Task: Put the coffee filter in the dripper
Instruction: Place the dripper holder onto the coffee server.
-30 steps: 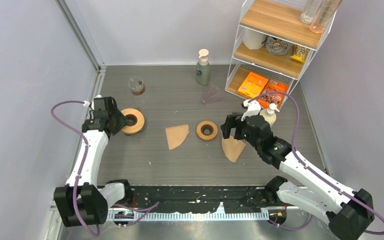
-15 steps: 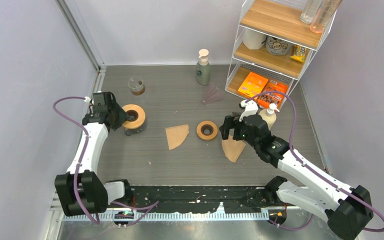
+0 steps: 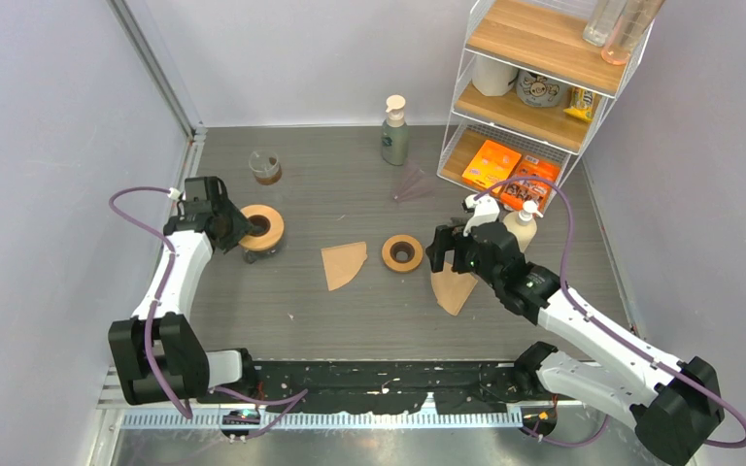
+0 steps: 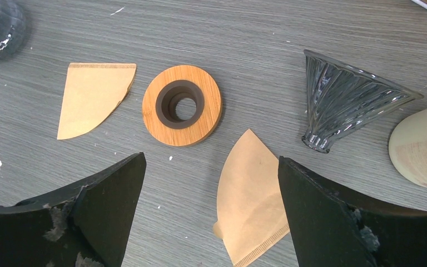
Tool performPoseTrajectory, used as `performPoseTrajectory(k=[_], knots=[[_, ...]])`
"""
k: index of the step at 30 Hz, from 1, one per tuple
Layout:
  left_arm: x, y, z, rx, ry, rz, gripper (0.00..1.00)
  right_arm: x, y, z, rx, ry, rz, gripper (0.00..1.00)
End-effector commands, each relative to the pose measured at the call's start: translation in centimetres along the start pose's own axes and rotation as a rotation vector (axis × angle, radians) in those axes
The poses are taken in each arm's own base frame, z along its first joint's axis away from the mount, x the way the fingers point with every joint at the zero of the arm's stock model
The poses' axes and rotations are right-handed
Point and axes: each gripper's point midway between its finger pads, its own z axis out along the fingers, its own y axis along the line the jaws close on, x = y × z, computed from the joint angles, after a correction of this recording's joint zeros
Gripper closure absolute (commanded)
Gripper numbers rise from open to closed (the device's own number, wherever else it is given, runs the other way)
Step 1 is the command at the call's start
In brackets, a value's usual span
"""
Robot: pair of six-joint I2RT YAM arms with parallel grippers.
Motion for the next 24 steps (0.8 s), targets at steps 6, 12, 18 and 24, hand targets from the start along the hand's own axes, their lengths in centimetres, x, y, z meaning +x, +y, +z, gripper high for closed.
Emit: performPoseTrajectory(k=[6, 12, 18, 24], knots=[[-2.1, -0.9, 0.0, 0.015, -0.051, -0.005, 0.71, -2.0, 0.8, -0.1, -0.019, -0.032, -0.009, 0.05], [-2.1, -0.4, 0.0, -0.011, -0.049, 0.001, 0.57, -2.1, 0.8, -0.2, -0.018, -0.037, -0.007, 0.05], [-2.1, 0.0, -0.1, -0.032, -0.046, 0.011, 0.44, -2.1, 0.7, -0.3, -0.015, -0.039, -0.007, 0.05], [-2.4, -0.2, -0.4, -0.030, -0.054, 0.021, 0.34, -2.2, 0.6, -0.3, -0.009, -0.035, -0.006, 0.05]])
